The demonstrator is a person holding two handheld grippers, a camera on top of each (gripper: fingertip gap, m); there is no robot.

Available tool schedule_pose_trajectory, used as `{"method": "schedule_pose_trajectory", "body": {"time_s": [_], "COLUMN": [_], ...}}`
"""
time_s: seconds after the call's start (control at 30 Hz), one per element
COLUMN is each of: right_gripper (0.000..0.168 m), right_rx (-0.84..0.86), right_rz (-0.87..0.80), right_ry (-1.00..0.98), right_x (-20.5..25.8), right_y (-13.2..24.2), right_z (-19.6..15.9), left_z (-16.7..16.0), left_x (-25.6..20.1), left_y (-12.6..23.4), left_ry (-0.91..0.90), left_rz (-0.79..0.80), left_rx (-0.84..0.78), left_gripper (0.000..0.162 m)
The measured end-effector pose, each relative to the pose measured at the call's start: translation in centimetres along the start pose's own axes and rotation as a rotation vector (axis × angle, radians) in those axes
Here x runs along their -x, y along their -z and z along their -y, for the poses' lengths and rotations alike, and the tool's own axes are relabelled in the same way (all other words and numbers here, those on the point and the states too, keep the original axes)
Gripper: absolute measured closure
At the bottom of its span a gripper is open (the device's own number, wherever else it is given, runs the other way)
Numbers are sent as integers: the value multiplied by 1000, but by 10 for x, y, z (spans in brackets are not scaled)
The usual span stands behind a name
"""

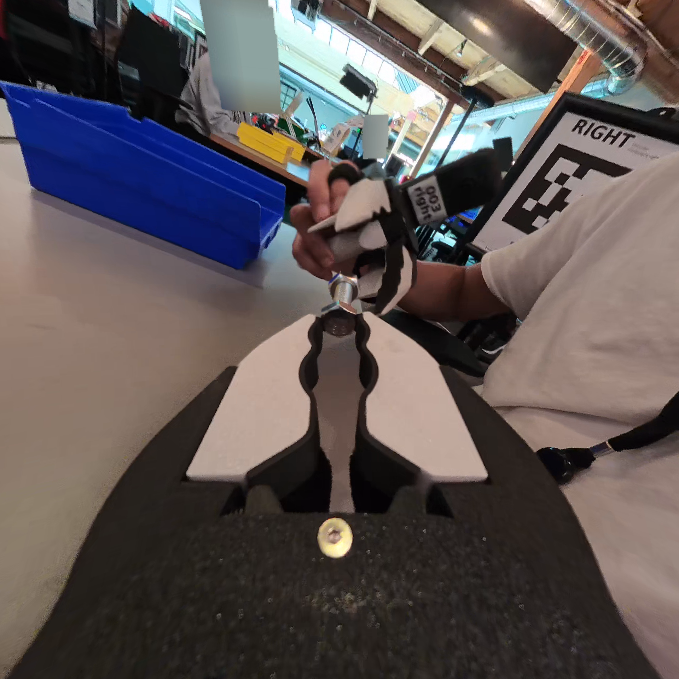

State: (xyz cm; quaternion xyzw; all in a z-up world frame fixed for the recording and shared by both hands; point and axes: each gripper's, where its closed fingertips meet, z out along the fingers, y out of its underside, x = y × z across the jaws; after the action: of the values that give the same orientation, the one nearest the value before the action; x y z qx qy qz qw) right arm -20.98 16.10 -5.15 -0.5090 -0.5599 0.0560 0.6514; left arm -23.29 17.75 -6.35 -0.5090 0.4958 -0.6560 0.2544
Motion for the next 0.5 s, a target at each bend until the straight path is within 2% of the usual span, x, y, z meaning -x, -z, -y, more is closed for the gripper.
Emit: {"method": "schedule_pose_trajectory", "body": {"time_s": [0.17, 0.3, 0.4, 0.5], "right_gripper": [123, 140, 151, 151], "right_rx": [102, 168, 173, 150], "right_rz": [-61, -73, -65, -21], "right_ry": [381, 566, 583, 369], "right_x": [17, 21, 22, 21], "right_y": [-4, -9, -11, -11], "right_z": [-6, -10, -9, -9], "left_z": [-13, -20, -22, -21], "left_x": [-6, -10, -10, -10], "left_y": [-2, -7, -8, -8], "left_ry": [27, 44, 49, 32], "left_rz": [-52, -87, -86, -74], "left_rx": [79, 112, 121, 113], "left_gripper": [145, 145, 145, 145]}}
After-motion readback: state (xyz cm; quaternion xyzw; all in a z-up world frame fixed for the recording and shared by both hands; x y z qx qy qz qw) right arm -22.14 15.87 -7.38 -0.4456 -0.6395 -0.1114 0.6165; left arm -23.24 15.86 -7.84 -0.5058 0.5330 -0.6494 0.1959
